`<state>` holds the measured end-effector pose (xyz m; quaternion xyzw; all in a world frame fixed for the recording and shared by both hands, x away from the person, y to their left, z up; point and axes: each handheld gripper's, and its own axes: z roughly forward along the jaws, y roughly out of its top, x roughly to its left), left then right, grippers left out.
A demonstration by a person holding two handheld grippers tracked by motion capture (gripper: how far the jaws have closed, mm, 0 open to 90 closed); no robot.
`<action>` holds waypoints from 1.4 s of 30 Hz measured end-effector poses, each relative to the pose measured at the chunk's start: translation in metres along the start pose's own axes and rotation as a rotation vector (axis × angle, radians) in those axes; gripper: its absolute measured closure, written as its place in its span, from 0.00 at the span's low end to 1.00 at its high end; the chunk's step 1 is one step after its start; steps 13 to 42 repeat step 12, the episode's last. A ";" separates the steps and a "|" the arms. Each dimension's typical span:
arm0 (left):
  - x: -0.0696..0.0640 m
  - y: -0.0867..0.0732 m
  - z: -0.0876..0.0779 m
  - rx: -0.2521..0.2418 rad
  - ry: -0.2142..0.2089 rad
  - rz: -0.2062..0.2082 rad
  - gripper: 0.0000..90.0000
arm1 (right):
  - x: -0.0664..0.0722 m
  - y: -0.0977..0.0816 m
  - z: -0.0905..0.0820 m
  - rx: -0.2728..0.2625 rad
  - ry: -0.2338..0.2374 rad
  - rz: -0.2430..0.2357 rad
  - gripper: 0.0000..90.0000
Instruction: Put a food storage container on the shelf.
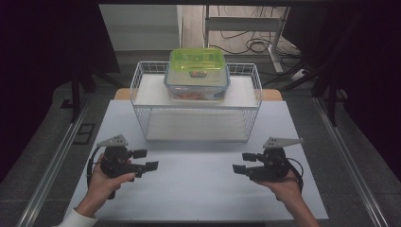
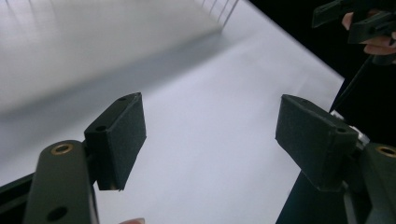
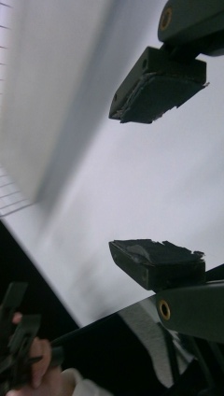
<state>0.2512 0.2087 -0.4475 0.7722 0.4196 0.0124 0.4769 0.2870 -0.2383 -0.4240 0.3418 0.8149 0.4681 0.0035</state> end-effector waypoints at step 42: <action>-0.002 -0.019 0.014 0.056 0.031 0.005 0.25 | -0.003 -0.026 0.012 0.021 -0.030 -0.009 0.29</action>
